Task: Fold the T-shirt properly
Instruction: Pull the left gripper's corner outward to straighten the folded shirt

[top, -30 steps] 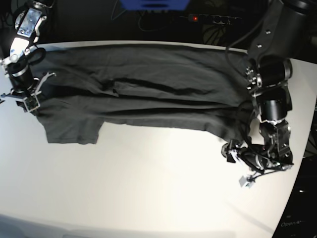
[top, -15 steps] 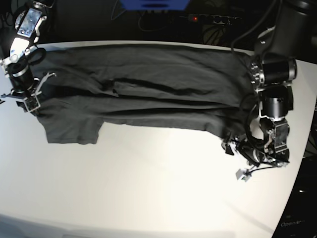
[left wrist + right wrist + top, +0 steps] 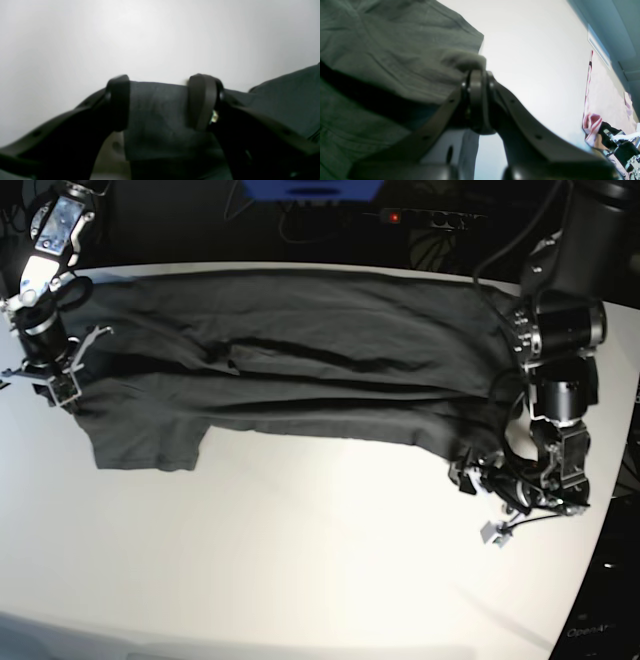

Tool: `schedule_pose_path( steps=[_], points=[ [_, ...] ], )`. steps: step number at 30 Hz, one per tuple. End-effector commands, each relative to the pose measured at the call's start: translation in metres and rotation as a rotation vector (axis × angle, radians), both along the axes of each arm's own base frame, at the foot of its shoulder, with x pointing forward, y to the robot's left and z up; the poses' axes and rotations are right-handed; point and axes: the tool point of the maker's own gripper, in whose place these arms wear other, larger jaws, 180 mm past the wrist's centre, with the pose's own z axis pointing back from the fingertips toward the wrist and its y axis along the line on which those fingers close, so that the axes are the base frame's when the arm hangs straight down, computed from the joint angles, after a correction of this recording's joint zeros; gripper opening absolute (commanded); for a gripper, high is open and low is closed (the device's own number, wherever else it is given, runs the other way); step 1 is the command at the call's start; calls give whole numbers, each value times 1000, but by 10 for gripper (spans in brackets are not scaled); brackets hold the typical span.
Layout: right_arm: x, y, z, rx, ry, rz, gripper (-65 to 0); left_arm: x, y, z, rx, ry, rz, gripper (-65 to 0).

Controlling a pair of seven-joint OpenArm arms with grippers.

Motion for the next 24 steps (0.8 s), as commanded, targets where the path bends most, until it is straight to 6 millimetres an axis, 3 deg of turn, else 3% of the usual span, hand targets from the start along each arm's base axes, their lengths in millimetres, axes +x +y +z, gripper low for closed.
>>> schedule_pose_path(
  steps=[1,11,17,20,24],
  points=[
    [7,-1,15,-13,-51,13,-647,4,11,9,36,5,1,-278],
    [7,-1,14,-12,-49,12,-647,25,4,35,-112,-71,79,-278],
    [7,-2,14,-11,-48,11,-647,34,8,49,-173,-113,111,-278],
    [7,-1,13,-10,-48,13,-647,36,19,57,-203,-133,145,-278],
    [7,-1,13,-10,-48,13,-647,36,23,57,-189,-131,146,-278]
  ],
)
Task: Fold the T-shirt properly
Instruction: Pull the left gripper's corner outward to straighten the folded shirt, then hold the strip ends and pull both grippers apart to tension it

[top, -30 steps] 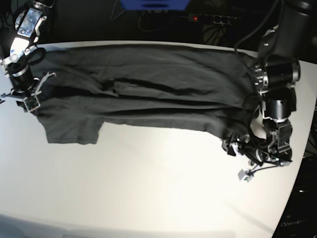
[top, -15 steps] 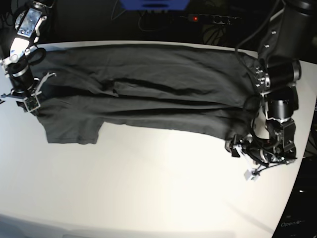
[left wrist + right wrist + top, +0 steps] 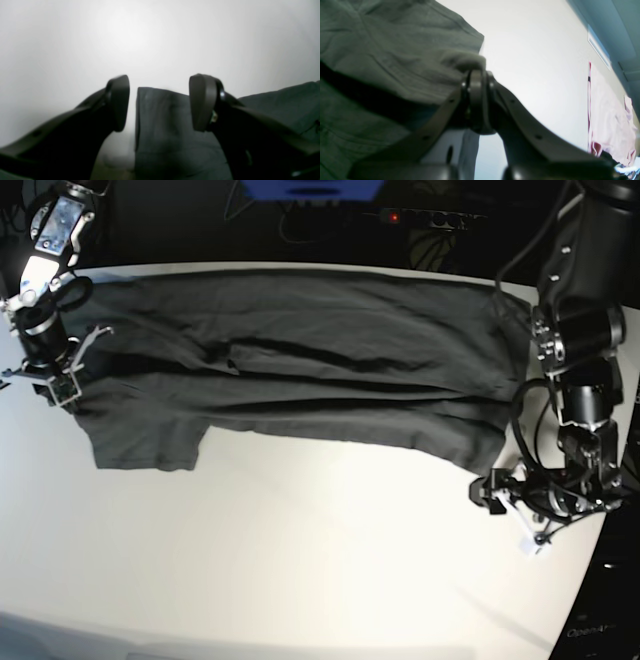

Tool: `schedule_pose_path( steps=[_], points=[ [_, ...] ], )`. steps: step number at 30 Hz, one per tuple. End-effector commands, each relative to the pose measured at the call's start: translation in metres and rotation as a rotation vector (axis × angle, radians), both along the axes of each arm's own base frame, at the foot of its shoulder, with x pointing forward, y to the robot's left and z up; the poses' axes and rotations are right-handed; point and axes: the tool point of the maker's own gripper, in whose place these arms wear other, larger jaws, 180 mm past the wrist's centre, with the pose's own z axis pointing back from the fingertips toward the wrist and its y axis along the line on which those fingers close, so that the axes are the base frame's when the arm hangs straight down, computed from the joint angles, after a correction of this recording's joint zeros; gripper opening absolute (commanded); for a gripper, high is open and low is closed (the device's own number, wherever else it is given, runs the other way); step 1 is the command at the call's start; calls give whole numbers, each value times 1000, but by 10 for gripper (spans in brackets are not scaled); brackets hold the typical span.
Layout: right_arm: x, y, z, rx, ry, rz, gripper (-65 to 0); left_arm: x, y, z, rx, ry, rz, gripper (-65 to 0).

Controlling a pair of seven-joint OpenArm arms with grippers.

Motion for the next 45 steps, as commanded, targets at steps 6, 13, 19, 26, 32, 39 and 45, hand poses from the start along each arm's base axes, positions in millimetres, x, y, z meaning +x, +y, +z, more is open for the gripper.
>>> schedule_pose_path(
  steps=[6,13,19,26,32,39,45],
  points=[
    [7,-1,14,-10,-50,13,-647,11,11,12,91,-19,-24,-278],
    [12,-1,18,-10,-64,13,-647,8,4,4,115,-2,-46,-278],
    [12,-1,17,-10,-62,13,-647,8,-4,2,107,-1,-57,-278],
    [11,-1,17,-10,-61,13,-647,10,-7,1,98,-15,-53,-278],
    [11,-2,17,-11,-61,10,-647,2,-4,-11,162,15,-77,-278],
    [11,-1,17,-11,-62,12,-647,-1,-7,-16,170,28,-87,-280],
    [12,-1,18,-11,-64,12,-647,-7,-8,-22,168,42,-89,-286]
  ],
)
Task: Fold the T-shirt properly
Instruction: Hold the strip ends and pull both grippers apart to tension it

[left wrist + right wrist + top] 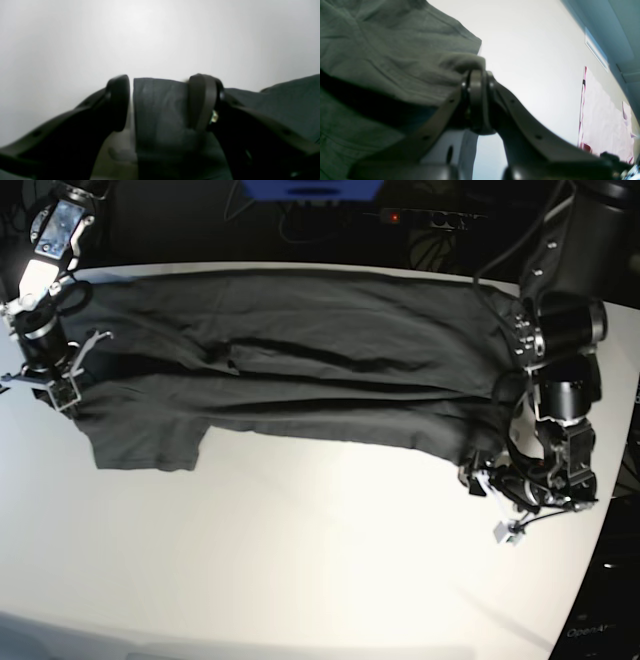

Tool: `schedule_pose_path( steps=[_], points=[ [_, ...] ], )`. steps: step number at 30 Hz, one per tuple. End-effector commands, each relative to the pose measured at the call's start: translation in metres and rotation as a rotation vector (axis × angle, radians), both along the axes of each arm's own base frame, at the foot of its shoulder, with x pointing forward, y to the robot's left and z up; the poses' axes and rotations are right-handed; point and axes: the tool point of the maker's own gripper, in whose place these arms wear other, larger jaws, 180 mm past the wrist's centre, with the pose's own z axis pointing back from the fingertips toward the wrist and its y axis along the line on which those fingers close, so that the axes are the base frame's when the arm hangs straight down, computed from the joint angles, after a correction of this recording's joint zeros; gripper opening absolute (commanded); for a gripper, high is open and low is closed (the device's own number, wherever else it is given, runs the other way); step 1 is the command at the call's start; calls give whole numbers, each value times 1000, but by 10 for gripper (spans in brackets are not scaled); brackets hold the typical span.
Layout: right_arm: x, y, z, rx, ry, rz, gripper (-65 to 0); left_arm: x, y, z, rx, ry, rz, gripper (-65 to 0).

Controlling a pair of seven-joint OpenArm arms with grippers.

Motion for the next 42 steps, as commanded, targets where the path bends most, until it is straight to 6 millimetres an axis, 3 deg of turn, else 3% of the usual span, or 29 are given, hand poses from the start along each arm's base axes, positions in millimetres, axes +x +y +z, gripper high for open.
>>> schedule_pose_path(
  steps=[1,7,10,15,18,33,42],
  points=[
    [6,-2,14,-11,-47,10,-647,7,2,9,7,-17,-5,-302],
    [6,-2,13,-11,-46,10,-647,-6,2,-4,7,14,-5,-512],
    [5,-2,13,-12,-46,11,-647,-10,2,-8,7,23,-5,-569],
    [5,-2,13,-12,-46,11,-647,-18,3,-14,6,40,-8,-574],
    [5,-2,12,-11,-43,10,-647,-19,4,-14,8,44,-10,-623],
    [5,-3,17,-19,-53,8,-647,-21,20,-12,-55,25,99,-609],
    [6,0,43,-45,-124,-7,-647,-34,29,-20,-39,42,108,-609]
  ],
)
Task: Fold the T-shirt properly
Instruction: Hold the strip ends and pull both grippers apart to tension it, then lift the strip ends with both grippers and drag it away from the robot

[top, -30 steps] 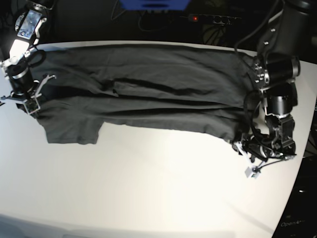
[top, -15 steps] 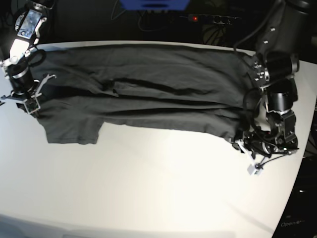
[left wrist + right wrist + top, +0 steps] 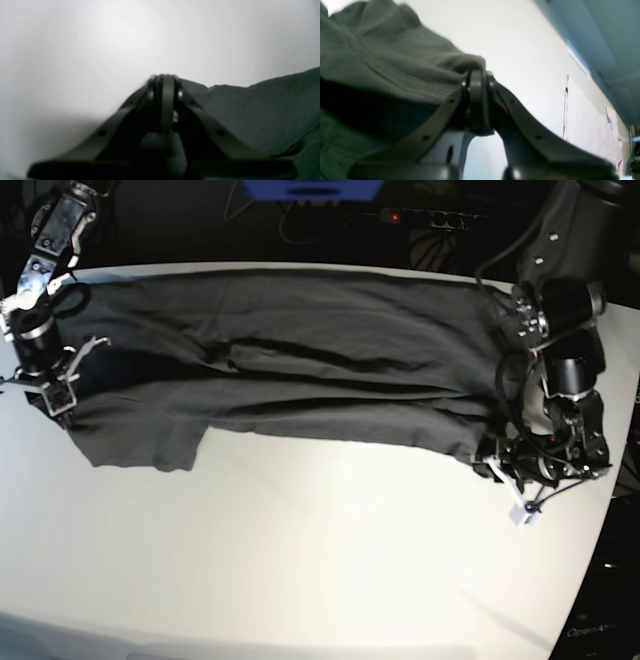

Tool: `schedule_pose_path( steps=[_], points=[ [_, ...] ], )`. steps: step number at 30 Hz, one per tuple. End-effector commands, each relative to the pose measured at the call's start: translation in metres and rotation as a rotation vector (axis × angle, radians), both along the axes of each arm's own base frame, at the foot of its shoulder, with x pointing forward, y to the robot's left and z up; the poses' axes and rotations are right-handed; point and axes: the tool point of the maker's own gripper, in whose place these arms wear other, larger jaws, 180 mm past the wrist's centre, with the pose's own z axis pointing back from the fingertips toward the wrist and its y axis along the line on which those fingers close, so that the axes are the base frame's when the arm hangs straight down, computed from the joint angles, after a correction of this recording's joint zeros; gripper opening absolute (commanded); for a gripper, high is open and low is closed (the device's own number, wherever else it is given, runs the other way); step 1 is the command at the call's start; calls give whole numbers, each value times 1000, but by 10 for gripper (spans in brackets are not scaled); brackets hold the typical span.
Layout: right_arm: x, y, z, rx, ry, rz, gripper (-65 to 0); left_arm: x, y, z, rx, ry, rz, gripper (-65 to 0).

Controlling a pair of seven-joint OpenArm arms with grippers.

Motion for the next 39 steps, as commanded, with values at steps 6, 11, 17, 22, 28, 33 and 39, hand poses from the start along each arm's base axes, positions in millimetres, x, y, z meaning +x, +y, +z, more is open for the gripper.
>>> schedule_pose_path(
  steps=[6,11,17,22,28,33,39],
  points=[
    [5,-2,17,-17,-56,4,-647,-25,36,9,178,59,-16,-609],
    [-1,-3,13,-22,-38,6,-647,-35,50,42,294,17,-11,-609],
    [-4,-3,10,-22,-28,6,-647,-47,54,55,361,15,-22,-609],
    [-10,-3,9,-32,-13,11,-647,-49,48,54,359,29,-30,-609],
    [-21,-3,1,-38,22,13,-647,-57,39,46,344,53,-40,-609],
    [-28,-7,-6,-91,68,5,-647,-63,30,56,368,42,-50,-609],
    [-28,-8,-6,-94,71,3,-647,-52,16,85,327,-76,-58,-609]
  ],
)
